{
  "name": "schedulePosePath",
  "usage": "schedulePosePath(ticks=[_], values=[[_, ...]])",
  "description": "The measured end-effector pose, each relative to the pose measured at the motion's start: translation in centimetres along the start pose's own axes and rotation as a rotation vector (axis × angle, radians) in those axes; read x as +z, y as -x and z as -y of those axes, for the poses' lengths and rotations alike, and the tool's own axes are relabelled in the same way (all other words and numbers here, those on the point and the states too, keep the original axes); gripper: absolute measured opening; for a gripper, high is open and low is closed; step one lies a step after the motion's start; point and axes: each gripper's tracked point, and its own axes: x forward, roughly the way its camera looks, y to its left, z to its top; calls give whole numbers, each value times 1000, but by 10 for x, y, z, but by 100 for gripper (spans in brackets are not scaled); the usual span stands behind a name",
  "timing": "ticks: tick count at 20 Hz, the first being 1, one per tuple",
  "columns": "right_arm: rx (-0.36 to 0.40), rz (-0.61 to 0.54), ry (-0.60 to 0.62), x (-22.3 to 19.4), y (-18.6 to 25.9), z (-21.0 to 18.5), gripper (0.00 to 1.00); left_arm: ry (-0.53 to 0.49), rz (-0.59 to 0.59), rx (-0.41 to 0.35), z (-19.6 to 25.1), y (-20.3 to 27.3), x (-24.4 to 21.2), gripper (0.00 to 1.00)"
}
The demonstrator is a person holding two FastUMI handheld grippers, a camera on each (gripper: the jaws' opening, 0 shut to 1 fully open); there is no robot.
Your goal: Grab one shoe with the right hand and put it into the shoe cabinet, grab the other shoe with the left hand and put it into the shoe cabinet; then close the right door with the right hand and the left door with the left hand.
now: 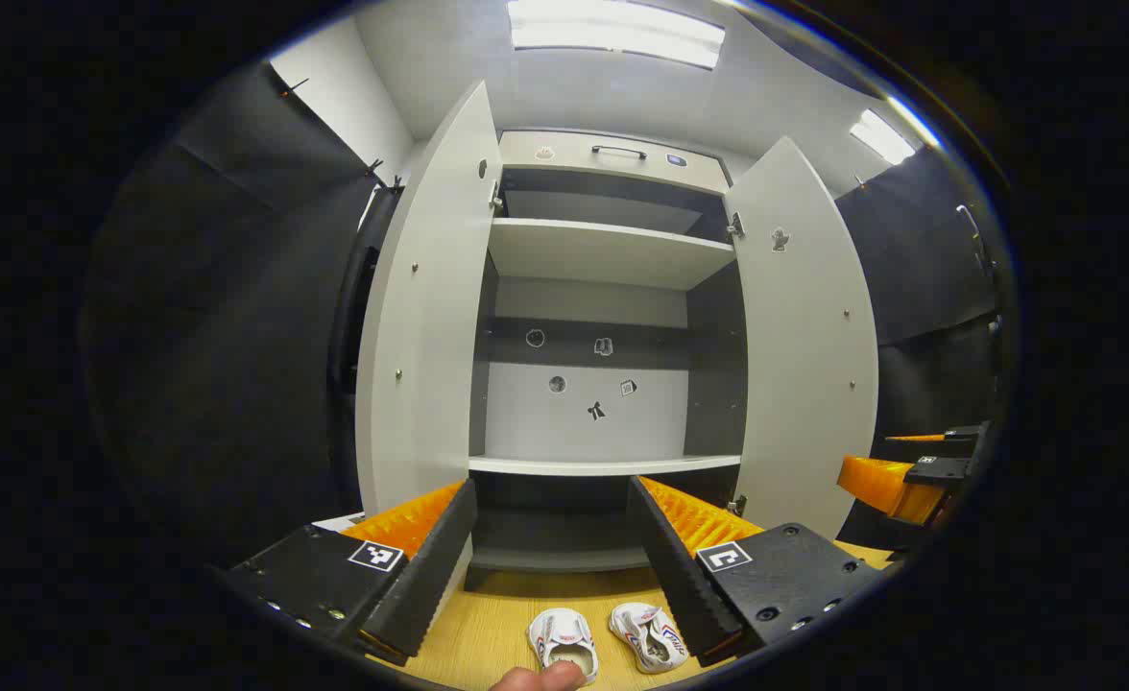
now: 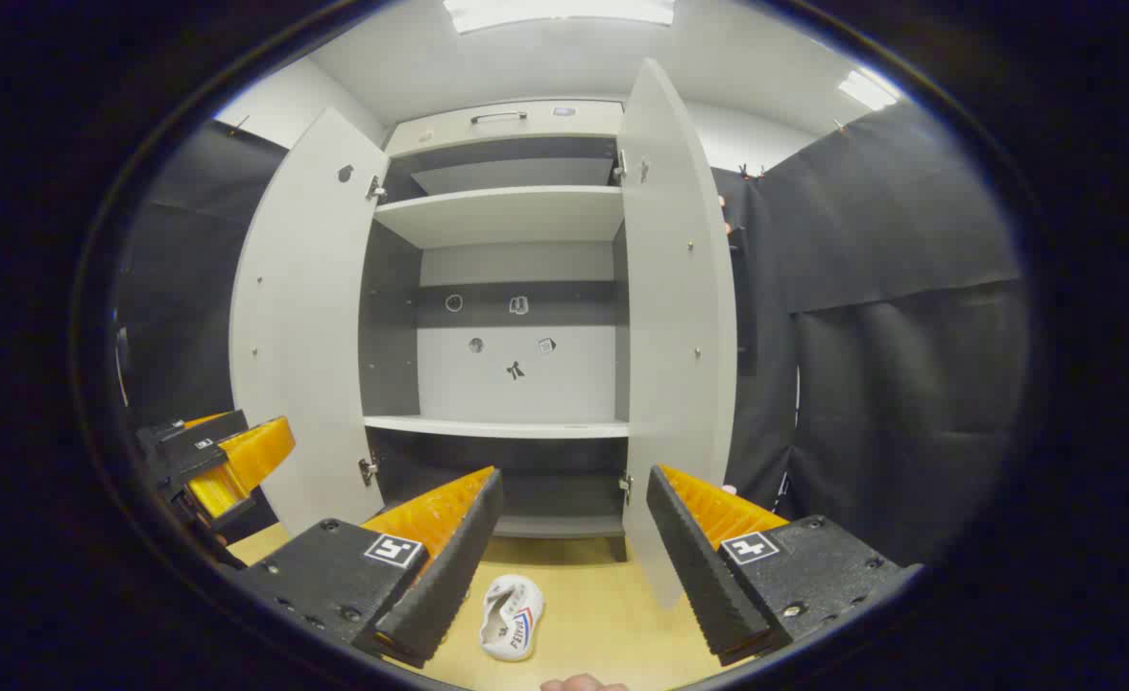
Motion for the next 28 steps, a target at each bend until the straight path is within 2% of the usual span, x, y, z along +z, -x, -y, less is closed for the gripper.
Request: schedulePosePath(ticks=[1, 12, 28], values=[[2, 2, 1, 0, 0, -2, 98, -1, 8, 6, -2, 0, 1, 95], [8, 5, 39, -4, 2, -18, 98, -14, 15, 7, -6, 4, 4, 95], [-8, 7, 15, -5, 2, -10, 98, -24, 18, -3, 2, 4, 6, 95]])
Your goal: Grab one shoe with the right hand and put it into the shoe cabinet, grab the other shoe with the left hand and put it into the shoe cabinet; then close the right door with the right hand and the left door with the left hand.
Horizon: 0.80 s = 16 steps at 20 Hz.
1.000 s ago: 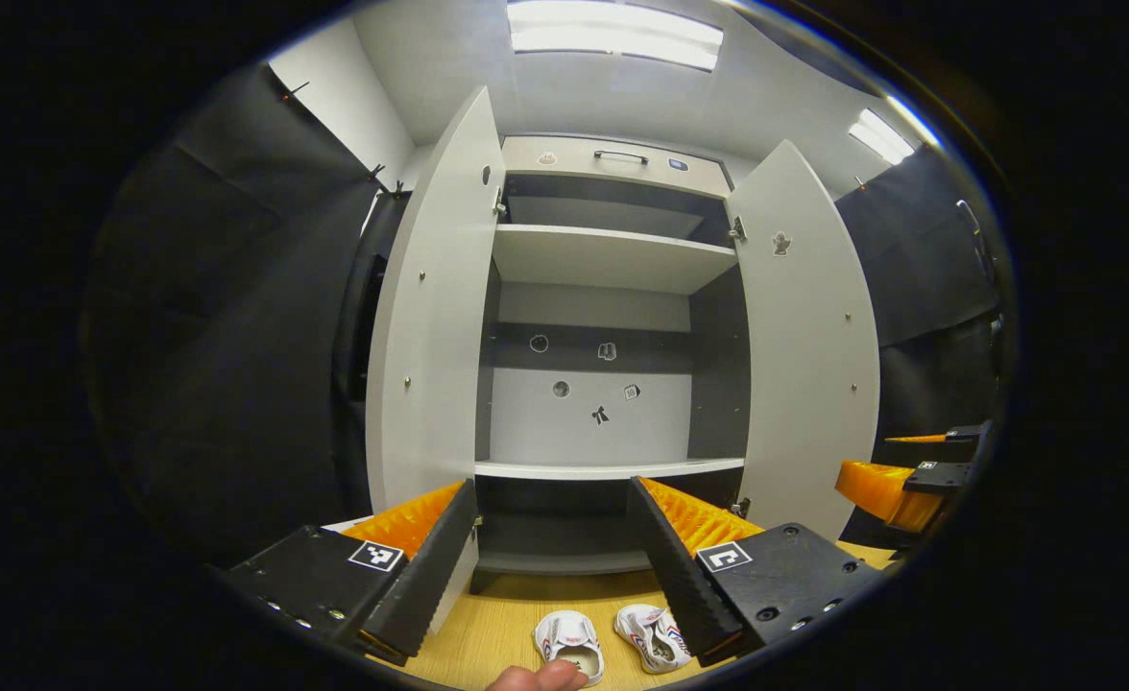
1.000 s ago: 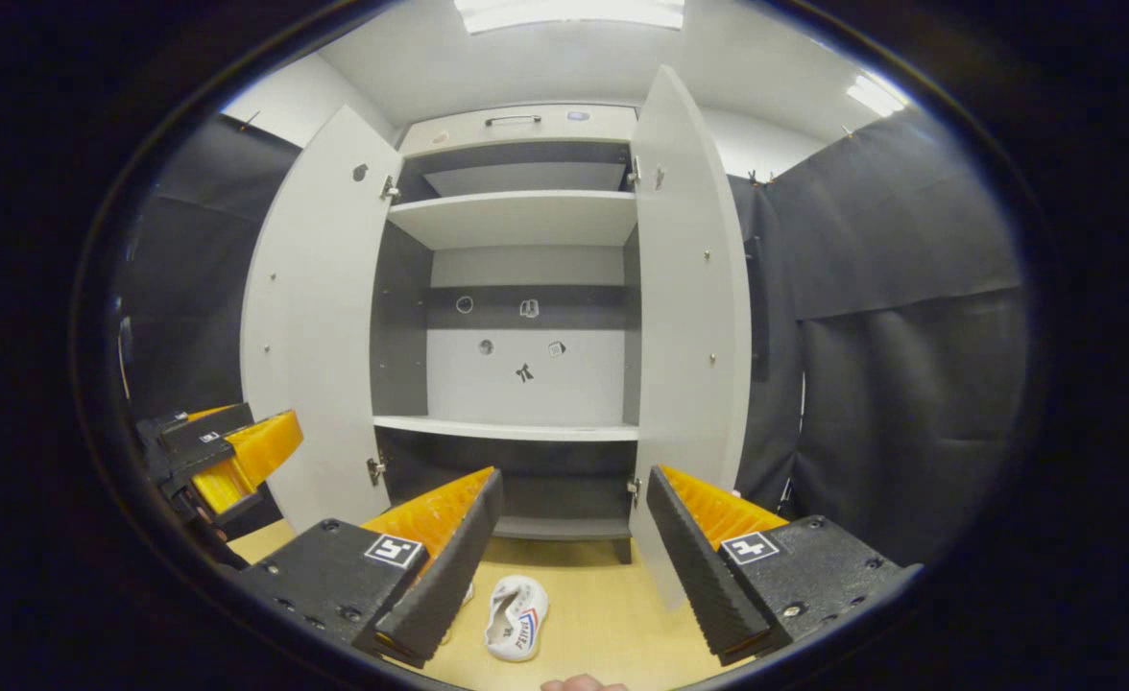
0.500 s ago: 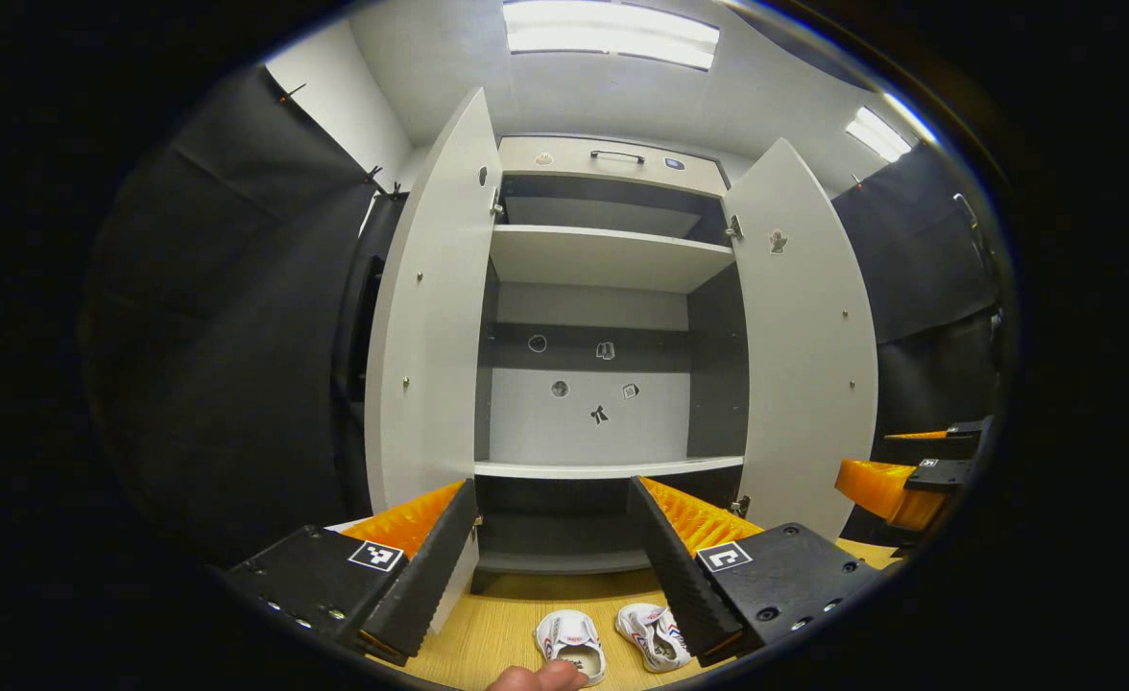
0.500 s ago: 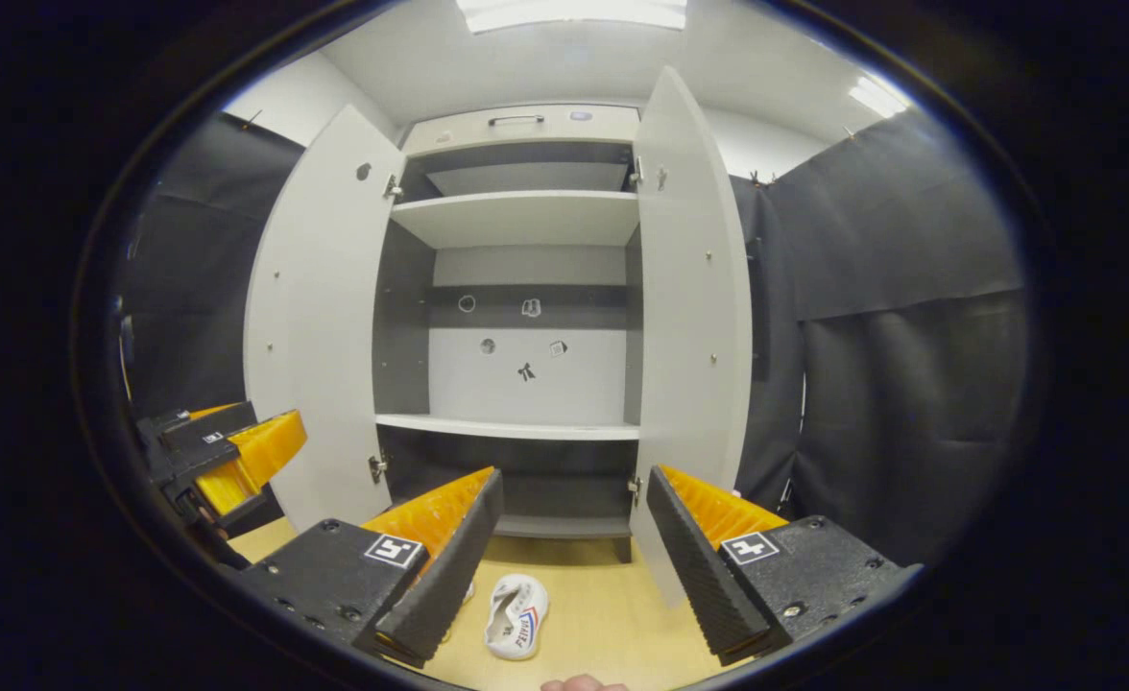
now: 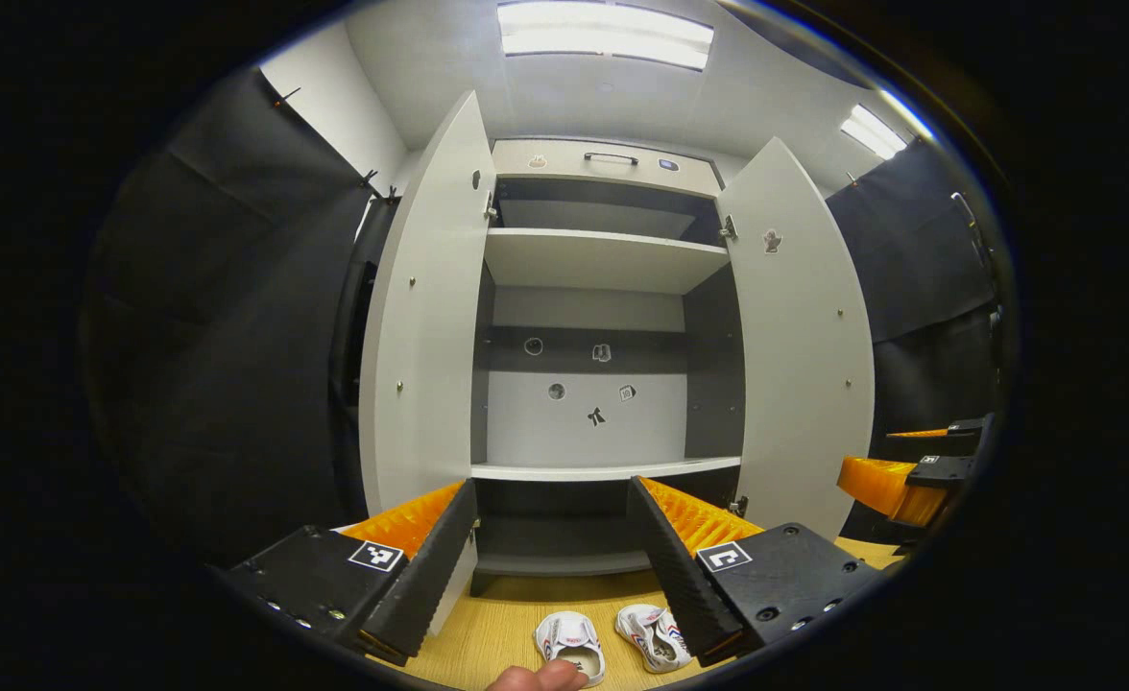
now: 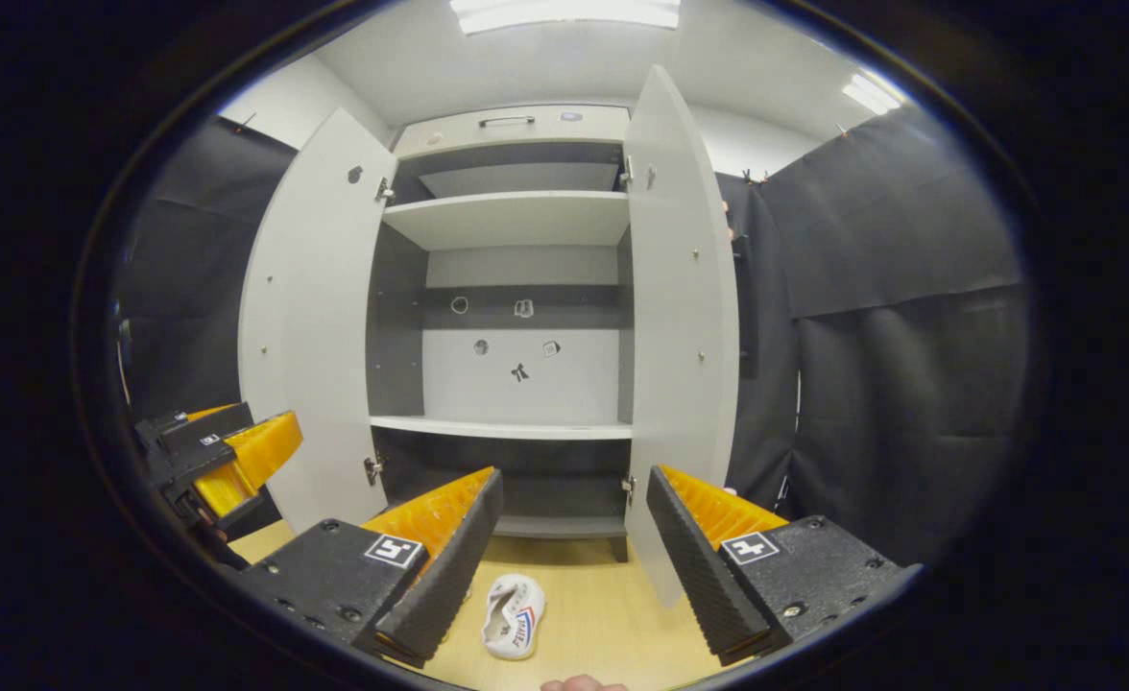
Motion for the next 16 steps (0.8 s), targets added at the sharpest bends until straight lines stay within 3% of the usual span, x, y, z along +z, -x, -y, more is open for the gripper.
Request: schedulePosePath(ticks=[7, 8, 9, 10, 11, 15, 16], values=[[2, 0, -4, -2, -1, 0, 98, -2, 2, 4, 0, 0, 1, 95], [7, -3, -3, -5, -2, -2, 94, -1, 1, 3, 0, 0, 0, 95], [18, -9, -2, -11, -3, -5, 98, 0, 2, 2, 0, 0, 1, 95], [27, -25, 0, -21, -7, -9, 94, 0, 3, 4, -1, 0, 1, 95], [37, -53, 0, -35, -10, -14, 98, -3, 2, 6, -1, 0, 1, 95], [111, -181, -26, -93, -21, -41, 98, -16, 1, 23, -9, 3, 0, 95], [123, -212, -27, -107, -23, -46, 94, -19, 1, 27, -11, 4, 0, 95]])
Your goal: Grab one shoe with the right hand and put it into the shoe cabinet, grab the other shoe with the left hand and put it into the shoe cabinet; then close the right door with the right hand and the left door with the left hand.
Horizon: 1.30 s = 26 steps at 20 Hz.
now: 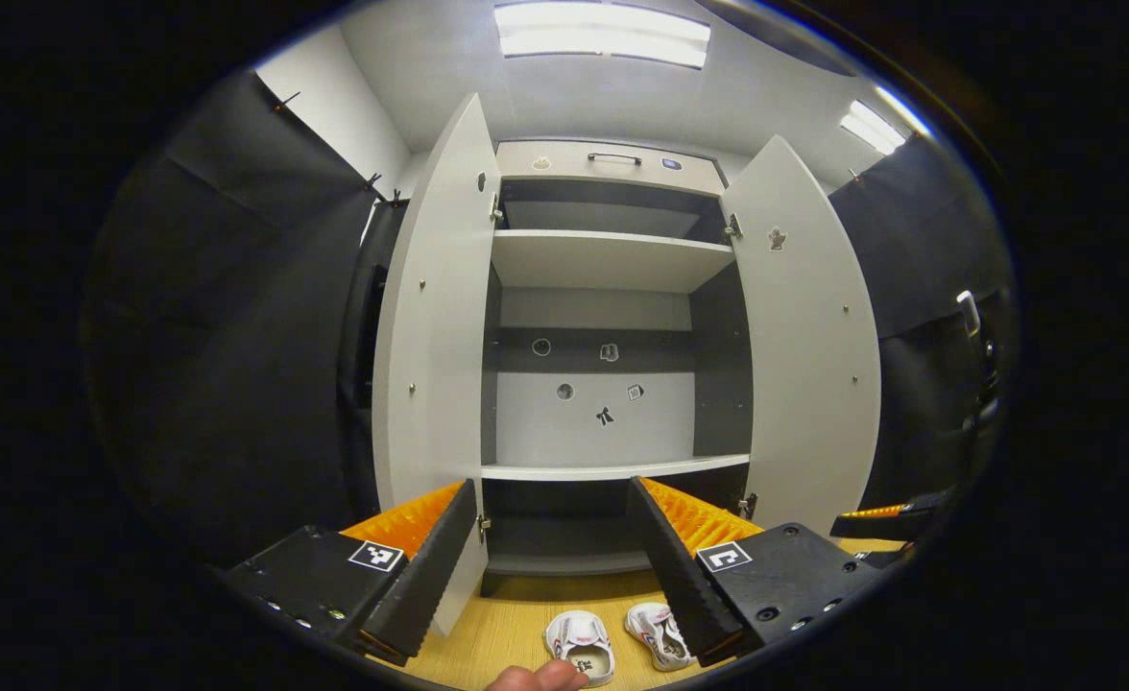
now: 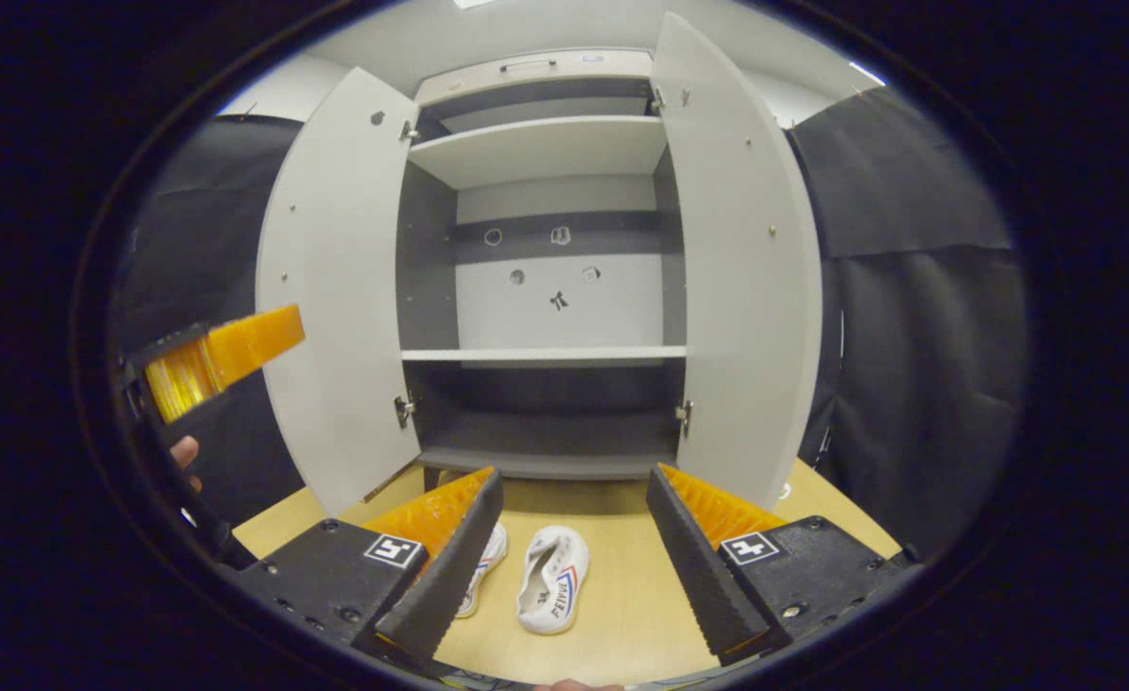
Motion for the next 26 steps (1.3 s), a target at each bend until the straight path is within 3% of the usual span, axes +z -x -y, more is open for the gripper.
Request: schedulePosePath(ticks=[1, 7, 8, 9, 11, 19, 23, 25, 26], values=[[11, -27, 0, -13, -6, -4, 98, -3, 0, 5, -2, 0, -1, 95], [87, -157, 27, -81, -37, -27, 94, -6, -28, 26, -16, 4, -11, 95], [96, -182, 28, -91, -43, -30, 98, -6, -35, 31, -19, 4, -14, 95], [94, -202, 27, -104, -48, -31, 94, -5, -39, 35, -22, 4, -15, 95], [113, -249, 26, -128, -57, -39, 98, -5, -44, 43, -28, 4, -17, 95], [118, -429, 21, -205, -98, -44, 79, -7, -68, 73, -53, 2, -27, 95], [100, -469, -4, -222, -119, -43, 75, -3, -79, 86, -63, 0, -32, 95], [95, -477, 10, -228, -129, -43, 65, -8, -84, 95, -68, -2, -35, 95], [94, -483, 21, -231, -134, -44, 55, -11, -85, 98, -69, -2, -36, 95]])
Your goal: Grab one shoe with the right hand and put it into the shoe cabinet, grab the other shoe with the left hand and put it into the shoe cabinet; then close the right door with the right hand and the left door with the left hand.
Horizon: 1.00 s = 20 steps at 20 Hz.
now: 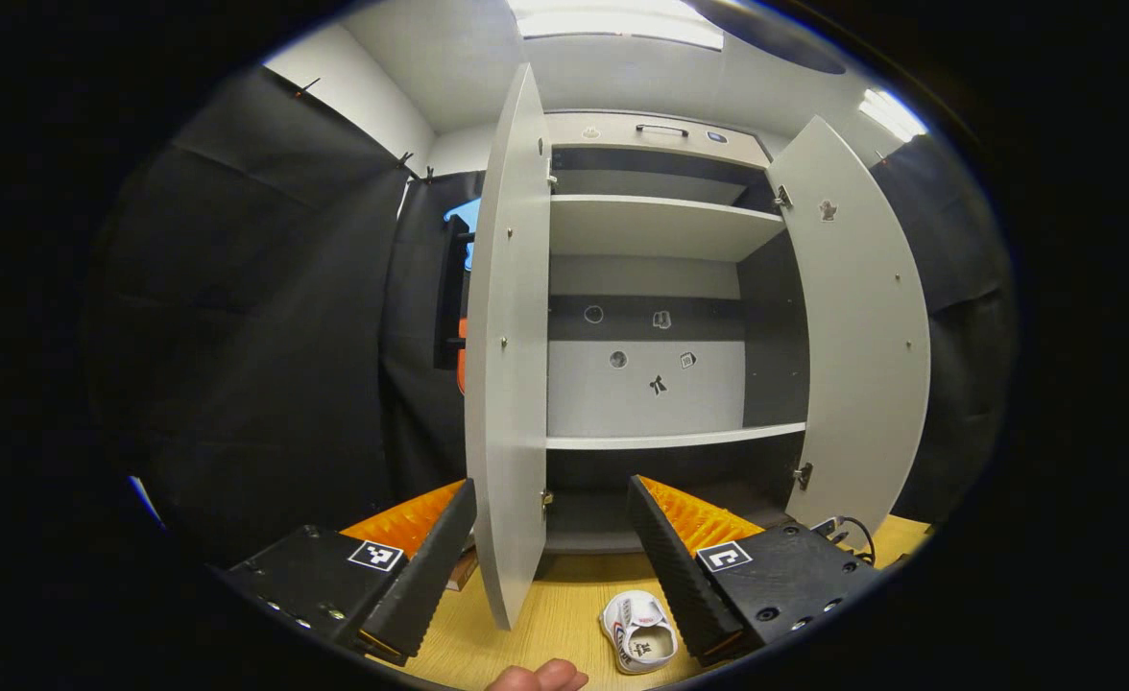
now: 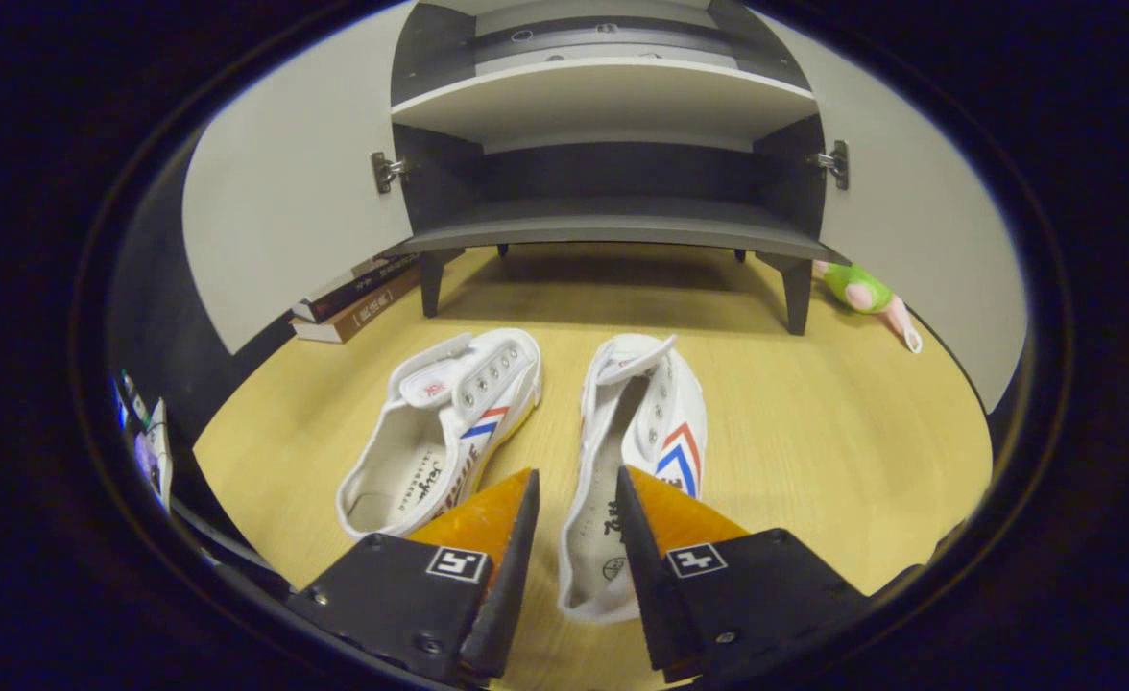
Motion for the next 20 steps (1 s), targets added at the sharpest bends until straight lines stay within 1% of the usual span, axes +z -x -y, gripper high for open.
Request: schedulePosePath(ticks=[1, 2, 3, 4, 5, 6, 7, 8, 9, 10, 11, 13, 14, 16, 18, 20], values=[[2, -2, 8, 0, -5, -2, 42, -2, -1, 1, -1, -2, 0, 95], [5, -7, 13, 1, -11, -4, 49, -2, -4, 2, -2, -2, -1, 95], [7, -14, 16, 1, -16, -5, 48, -1, -6, 3, -2, -2, -2, 95], [0, -21, 20, 1, -21, -6, 47, -1, -10, 3, -3, -2, -3, 95], [-8, -19, 26, 2, -26, -6, 40, 0, -11, 4, -2, -3, -4, 95], [-19, -10, 36, 5, -30, -6, 48, 2, -11, 5, -2, -3, -4, 95], [-27, -6, 51, 6, -35, -5, 48, 5, -8, 3, -2, -4, -4, 95], [-39, -2, 58, 9, -38, -3, 39, 8, -11, -2, -1, -4, -4, 95], [-53, 3, 64, 11, -42, -1, 46, 9, -18, -6, 1, -3, -6, 95], [-65, 7, 67, 14, -46, 1, 37, 8, -25, -9, 1, -3, -8, 95], [-69, 14, 69, 16, -49, 3, 32, 9, -29, -11, 2, -3, -10, 95], [-79, 24, 61, 19, -52, 8, 28, 13, -36, -19, 4, -2, -11, 95], [-73, 27, 49, 21, -52, 9, 13, 14, -37, -21, 5, -1, -10, 95], [-48, 29, 41, 22, -48, 13, 8, 16, -34, -22, 6, -1, -9, 95], [-24, 48, 50, 26, -45, 15, 5, 28, -24, -30, 9, -2, -6, 95], [-52, 98, 112, 39, -38, 23, 4, 33, -29, -49, 13, -1, -6, 95]])
